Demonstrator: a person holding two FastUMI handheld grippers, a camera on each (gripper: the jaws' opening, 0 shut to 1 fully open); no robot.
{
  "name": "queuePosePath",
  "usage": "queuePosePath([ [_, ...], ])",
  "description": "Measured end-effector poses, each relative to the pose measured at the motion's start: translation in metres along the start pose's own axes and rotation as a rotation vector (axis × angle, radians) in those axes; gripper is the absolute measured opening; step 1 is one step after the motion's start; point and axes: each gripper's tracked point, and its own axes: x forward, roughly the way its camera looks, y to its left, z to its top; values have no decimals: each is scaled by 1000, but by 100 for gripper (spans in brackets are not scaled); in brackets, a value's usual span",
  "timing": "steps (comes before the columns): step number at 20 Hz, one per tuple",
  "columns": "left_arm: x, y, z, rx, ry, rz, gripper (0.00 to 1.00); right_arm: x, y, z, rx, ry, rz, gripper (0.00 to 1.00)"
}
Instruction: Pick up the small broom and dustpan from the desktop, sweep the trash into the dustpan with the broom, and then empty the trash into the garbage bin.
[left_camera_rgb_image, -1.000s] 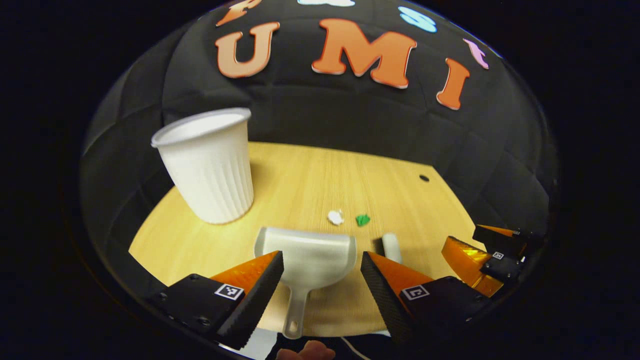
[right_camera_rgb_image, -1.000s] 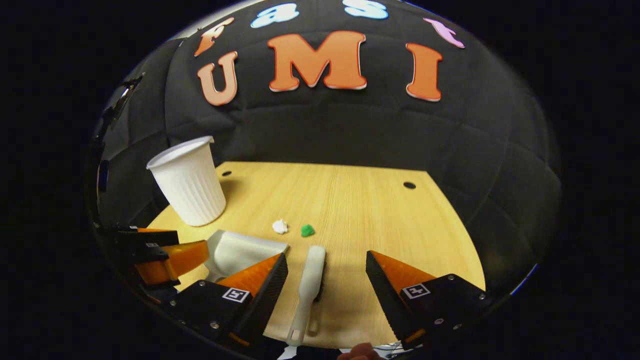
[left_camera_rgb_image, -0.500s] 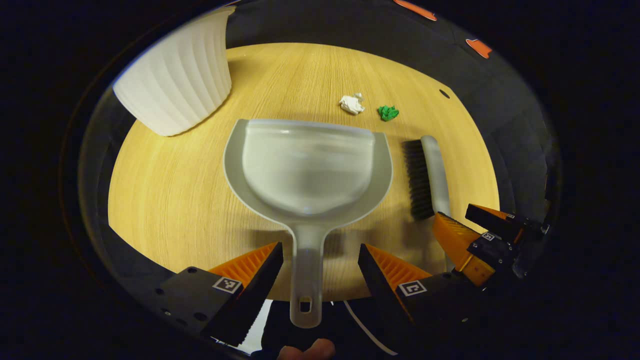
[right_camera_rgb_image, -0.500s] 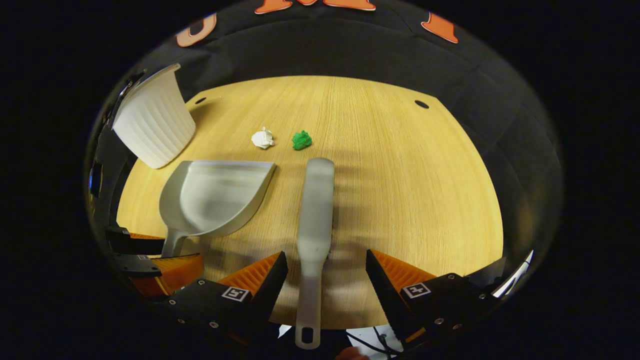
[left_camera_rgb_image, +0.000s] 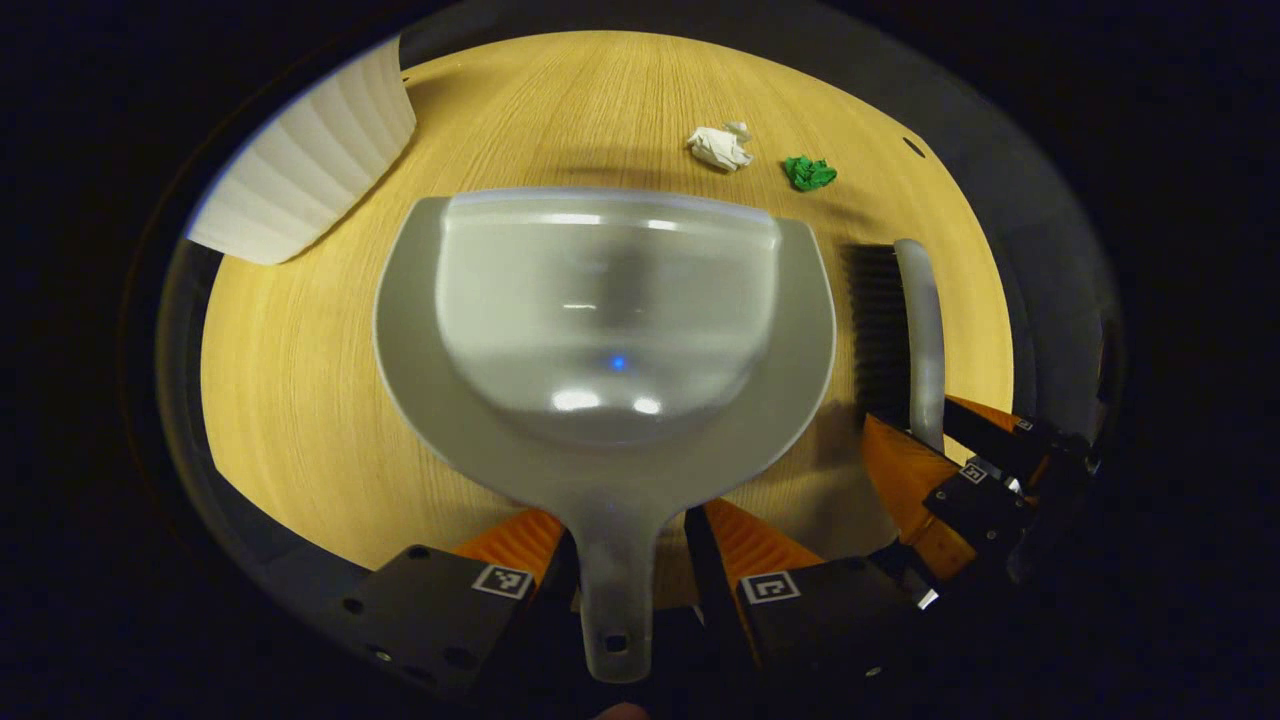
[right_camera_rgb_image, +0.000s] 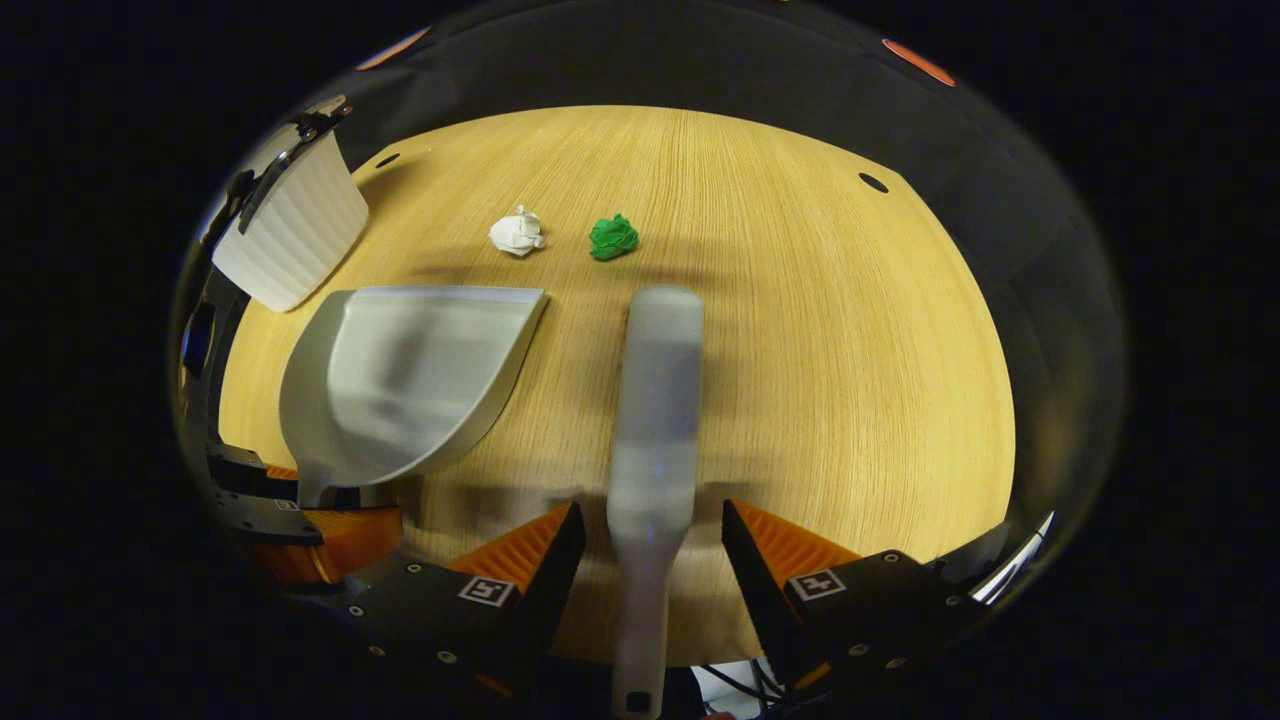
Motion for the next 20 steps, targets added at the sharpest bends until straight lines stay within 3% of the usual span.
queuePosePath([
  [1, 0, 2, 0, -9, 6, 6, 57, 2, 0, -1, 3, 6, -2, 80],
  [3, 2, 5, -2, -30, 21, 14, 41, 5, 1, -3, 12, 21, -2, 56],
  [4, 2, 5, -4, -27, 25, 10, 39, 6, 1, -5, 20, 34, 2, 45],
  [5, 2, 4, -3, -20, 27, 15, 38, 8, 2, -7, 29, 47, 5, 48],
  [6, 2, 4, -4, -19, 30, 16, 39, 8, 3, -7, 34, 54, 10, 39],
  [8, 1, 5, -4, -7, 34, 16, 35, 8, 3, -6, 39, 58, 16, 35],
  [9, -1, 7, -5, 5, 36, 17, 34, 8, 4, -5, 49, 61, 23, 42],
  [10, -2, 9, -7, 17, 37, 19, 32, 8, 4, -4, 61, 68, 33, 31],
  [12, -3, 13, -8, 38, 40, 18, 28, 8, 3, 0, 81, 73, 56, 25],
  [20, -7, 25, -2, 130, 25, 27, 27, 16, -33, 47, 67, 53, 44, 21],
])
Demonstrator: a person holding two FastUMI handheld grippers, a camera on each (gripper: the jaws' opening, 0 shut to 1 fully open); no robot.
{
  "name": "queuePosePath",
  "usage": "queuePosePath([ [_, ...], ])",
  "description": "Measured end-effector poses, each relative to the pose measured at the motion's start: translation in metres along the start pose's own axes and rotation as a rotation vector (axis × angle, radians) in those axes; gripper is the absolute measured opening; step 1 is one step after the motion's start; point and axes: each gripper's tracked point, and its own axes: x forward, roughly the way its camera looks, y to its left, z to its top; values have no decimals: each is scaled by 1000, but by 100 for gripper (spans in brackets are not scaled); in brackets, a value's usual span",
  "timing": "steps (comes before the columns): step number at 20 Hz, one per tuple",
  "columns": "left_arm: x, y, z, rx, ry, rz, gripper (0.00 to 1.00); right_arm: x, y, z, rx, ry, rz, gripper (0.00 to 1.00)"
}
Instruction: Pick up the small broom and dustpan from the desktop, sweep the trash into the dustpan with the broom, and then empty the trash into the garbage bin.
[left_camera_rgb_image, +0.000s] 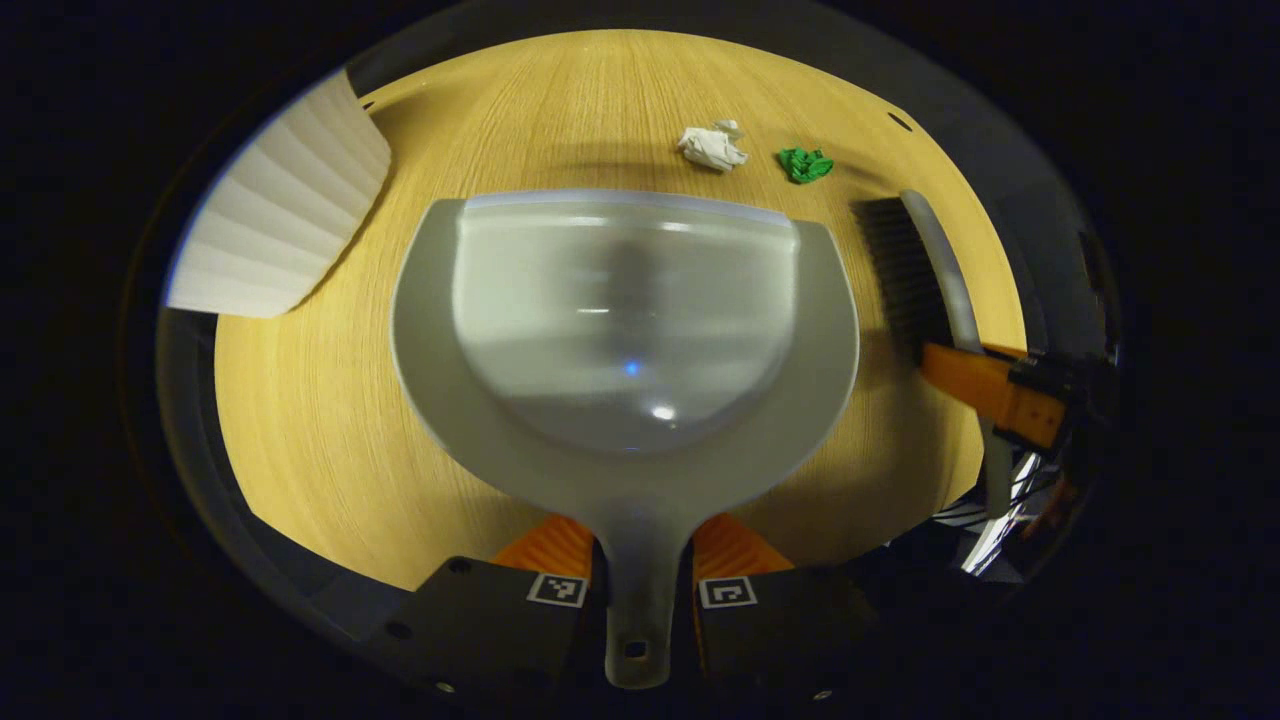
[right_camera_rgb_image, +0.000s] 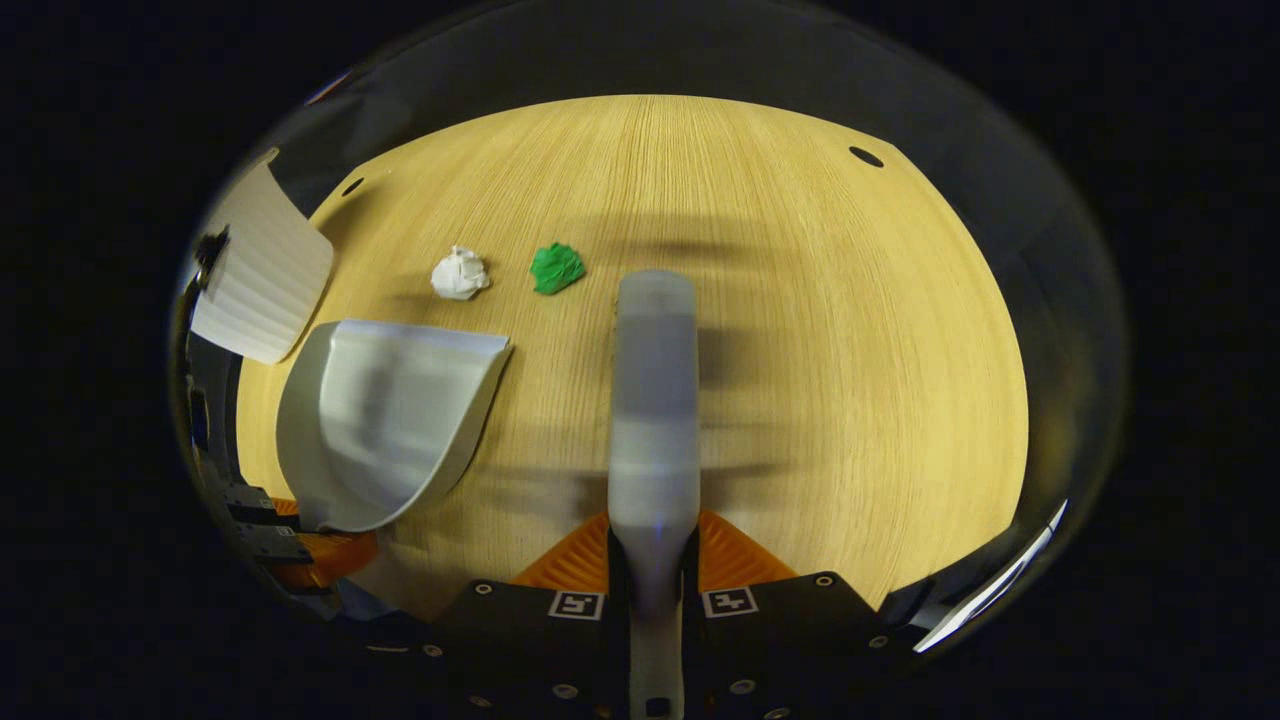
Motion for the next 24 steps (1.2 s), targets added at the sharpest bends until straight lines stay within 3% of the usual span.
queuePosePath([
  [4, -10, 8, 10, 68, 5, -4, 26, 9, -9, 48, -61, -25, 6, 21],
  [8, -14, 14, 23, 172, 30, -25, 26, 25, -14, 98, -203, -53, -3, 21],
  [12, -16, 25, 28, 269, 38, -42, 26, 34, -4, 131, -303, -33, 55, 21],
  [16, -19, 32, 30, 311, 47, -56, 26, 45, 19, 130, -441, 24, 142, 21],
  [24, -16, 29, 28, 311, 39, -66, 26, 20, 84, 76, -717, 119, 400, 21],
])
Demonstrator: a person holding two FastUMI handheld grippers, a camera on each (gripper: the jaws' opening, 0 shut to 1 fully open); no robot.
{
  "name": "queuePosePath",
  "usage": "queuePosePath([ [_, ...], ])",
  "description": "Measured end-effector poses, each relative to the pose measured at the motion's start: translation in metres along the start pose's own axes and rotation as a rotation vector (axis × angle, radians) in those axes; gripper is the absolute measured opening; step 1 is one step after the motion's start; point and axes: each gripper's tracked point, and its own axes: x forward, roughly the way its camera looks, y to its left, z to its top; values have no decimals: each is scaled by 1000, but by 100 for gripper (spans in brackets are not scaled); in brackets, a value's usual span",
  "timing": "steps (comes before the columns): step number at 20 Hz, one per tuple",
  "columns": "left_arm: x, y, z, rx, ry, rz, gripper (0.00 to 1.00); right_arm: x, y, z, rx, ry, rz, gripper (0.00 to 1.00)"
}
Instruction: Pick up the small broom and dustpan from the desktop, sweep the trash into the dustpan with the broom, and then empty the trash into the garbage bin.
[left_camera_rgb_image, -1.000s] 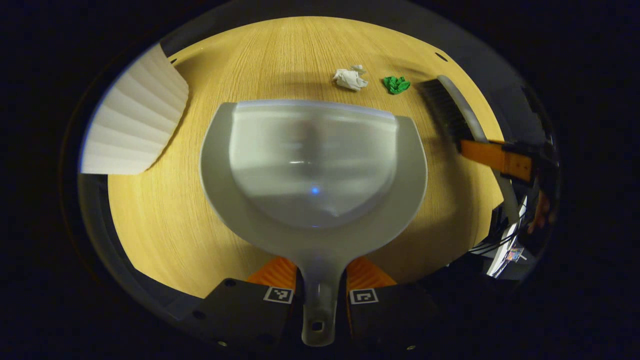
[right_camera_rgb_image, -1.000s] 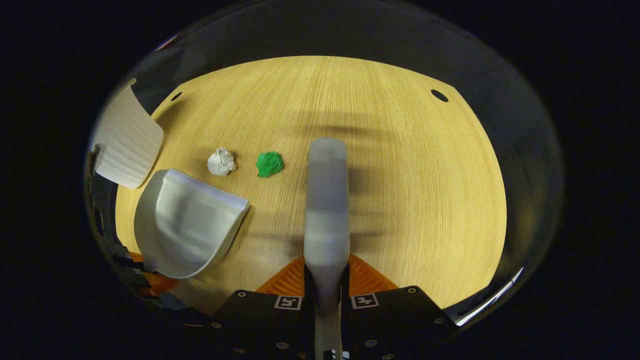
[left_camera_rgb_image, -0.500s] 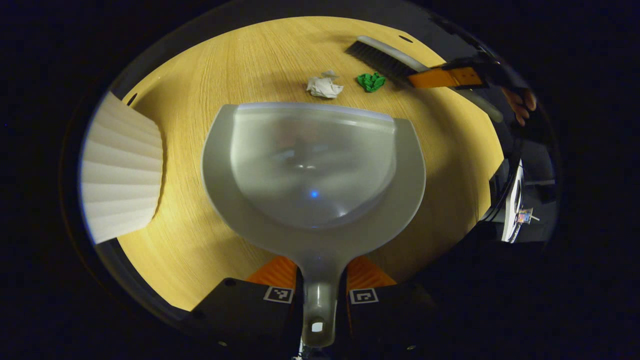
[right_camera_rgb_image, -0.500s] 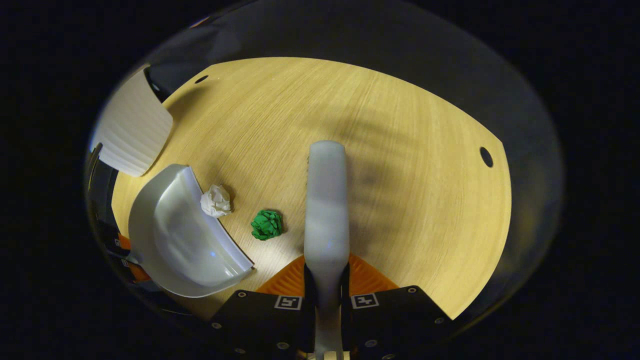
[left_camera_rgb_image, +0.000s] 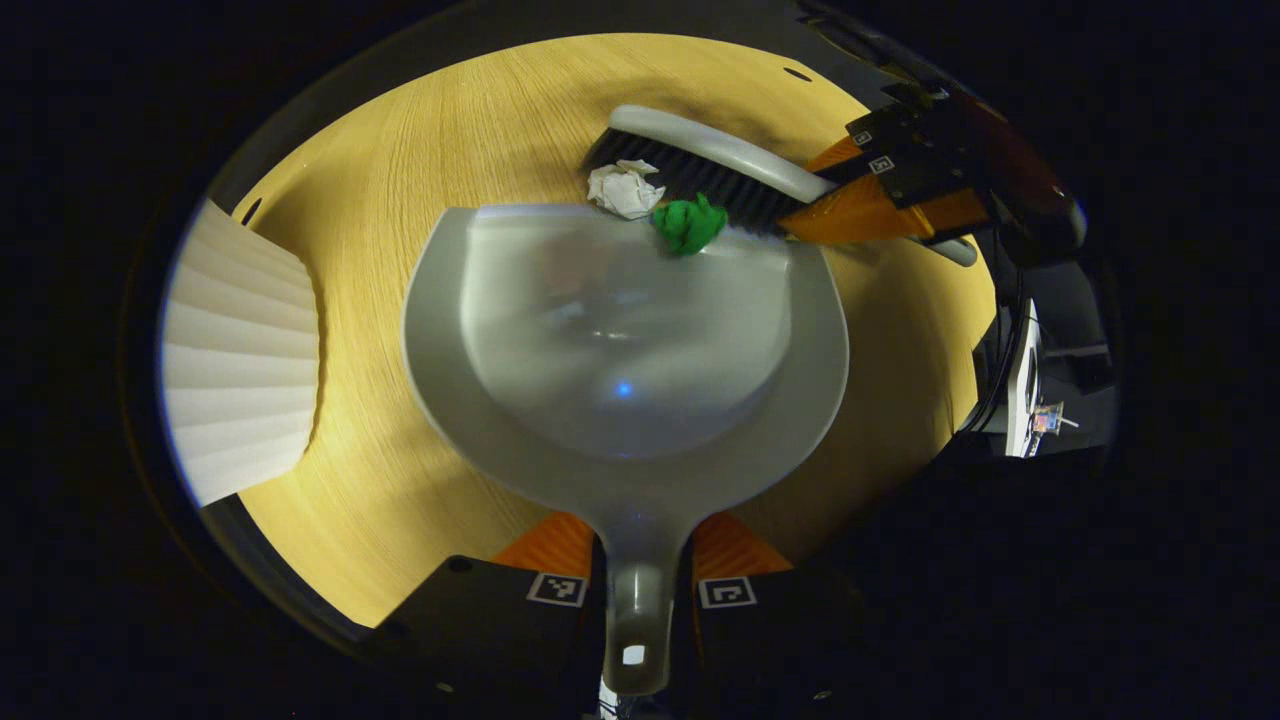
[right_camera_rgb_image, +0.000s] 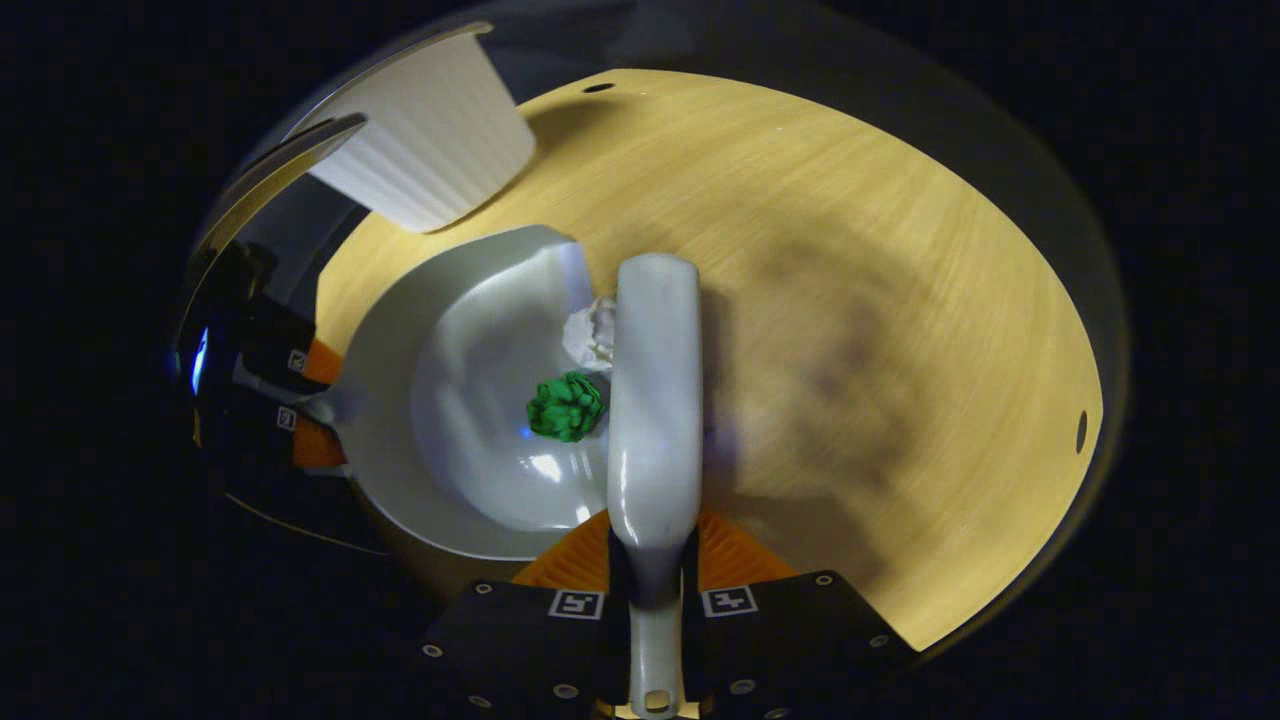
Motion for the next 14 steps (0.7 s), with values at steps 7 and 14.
queuePosePath([
  [7, -1, -5, 2, -64, -23, -22, 27, -13, 28, 11, 99, -40, 73, 21],
  [14, -1, -11, 4, -195, -48, 8, 26, -43, -44, -30, 464, -95, -153, 21],
])
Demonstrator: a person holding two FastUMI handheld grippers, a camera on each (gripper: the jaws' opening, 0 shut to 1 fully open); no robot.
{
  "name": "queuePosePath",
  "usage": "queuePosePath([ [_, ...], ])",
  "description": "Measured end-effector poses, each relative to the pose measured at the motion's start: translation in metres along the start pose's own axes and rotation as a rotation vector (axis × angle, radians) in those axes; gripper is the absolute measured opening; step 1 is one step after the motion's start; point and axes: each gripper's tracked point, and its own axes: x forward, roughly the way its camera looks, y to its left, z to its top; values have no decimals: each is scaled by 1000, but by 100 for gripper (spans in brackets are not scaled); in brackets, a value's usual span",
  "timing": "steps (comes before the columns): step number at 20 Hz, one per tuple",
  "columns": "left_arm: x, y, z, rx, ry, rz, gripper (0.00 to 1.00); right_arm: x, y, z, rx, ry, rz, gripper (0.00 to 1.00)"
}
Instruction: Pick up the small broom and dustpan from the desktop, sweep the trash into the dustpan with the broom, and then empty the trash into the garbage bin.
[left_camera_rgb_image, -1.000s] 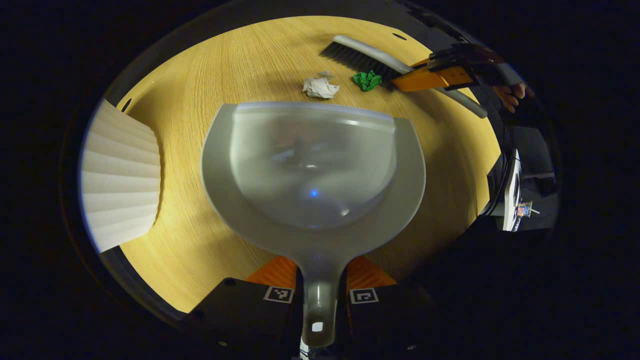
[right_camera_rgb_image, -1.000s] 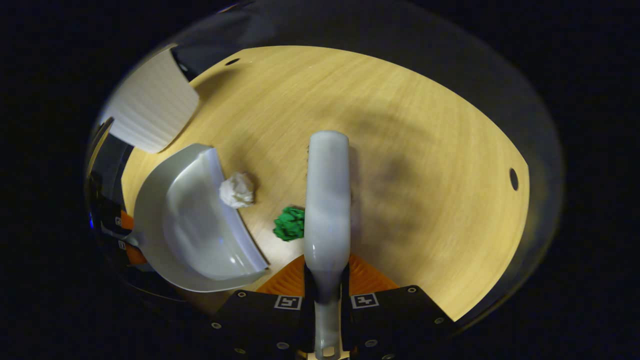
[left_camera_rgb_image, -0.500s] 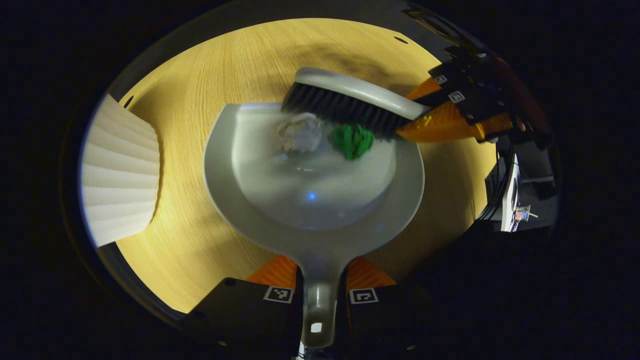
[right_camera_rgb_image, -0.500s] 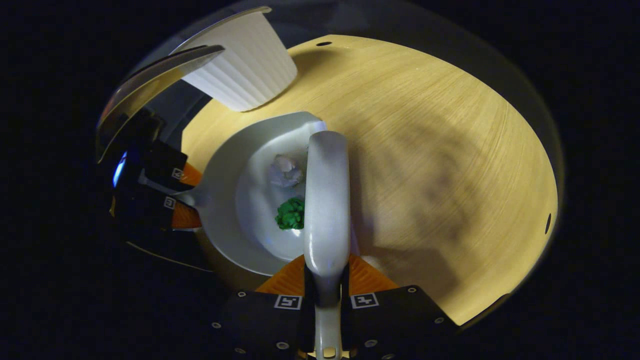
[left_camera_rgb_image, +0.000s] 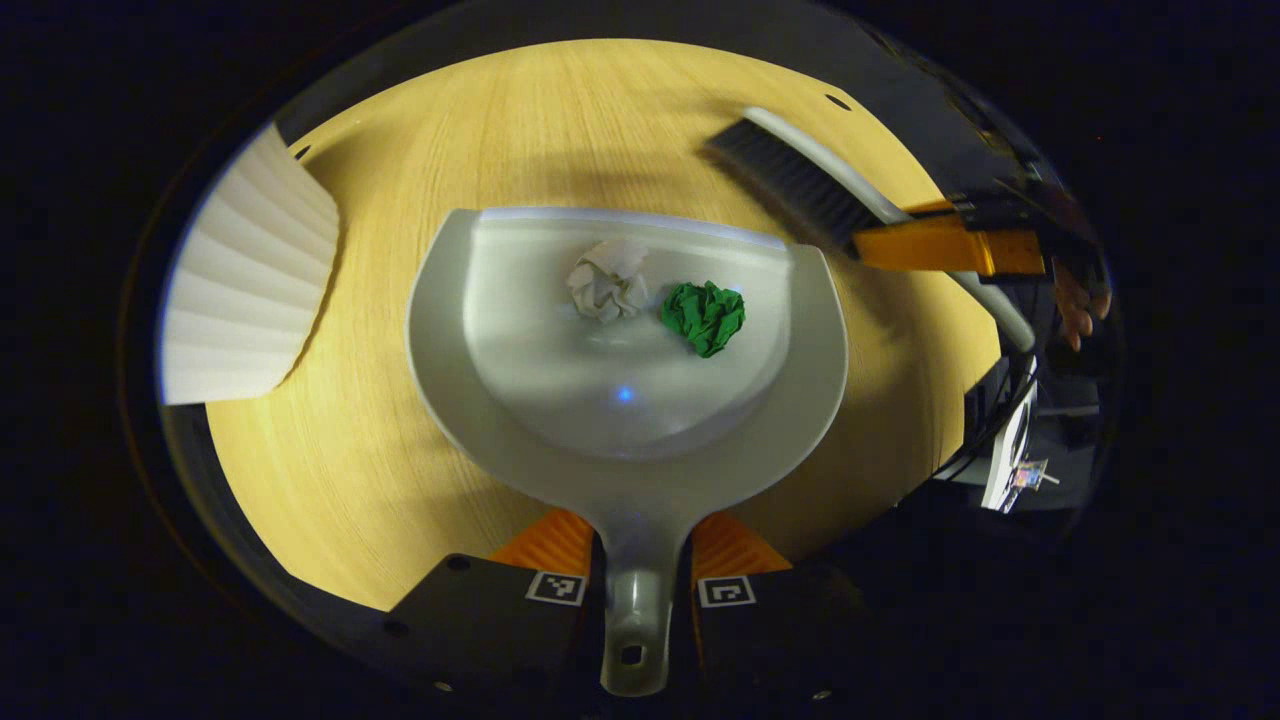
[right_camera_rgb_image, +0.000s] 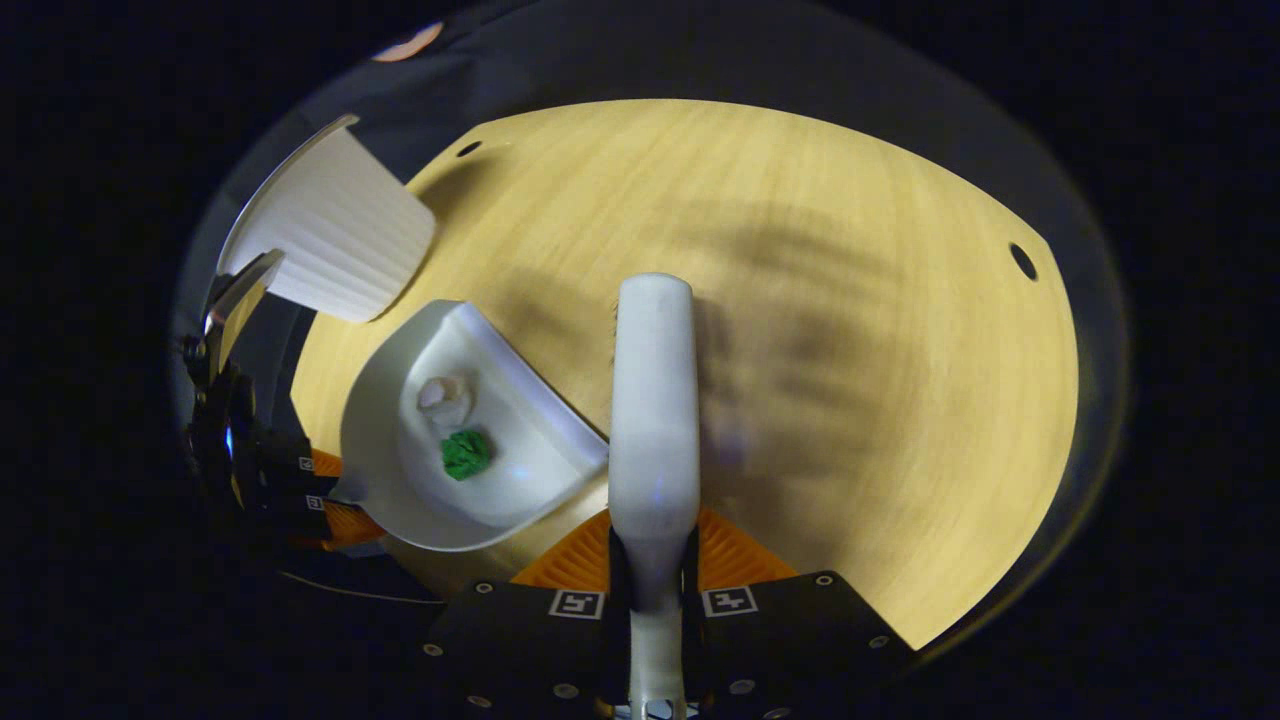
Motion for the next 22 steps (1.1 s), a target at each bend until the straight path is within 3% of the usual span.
queuePosePath([
  [6, 7, -11, 9, -178, -7, 54, 27, 23, 0, -16, 217, 17, -104, 21],
  [10, -1, -21, 9, -218, -30, 91, 26, 38, 15, -36, 321, 20, -153, 21],
  [16, -10, -17, 20, -173, -148, 78, 26, 40, 19, -45, 301, 6, -144, 21],
  [22, -74, -21, 37, -142, -321, 67, 26, 37, 18, -53, 282, 10, -138, 21],
])
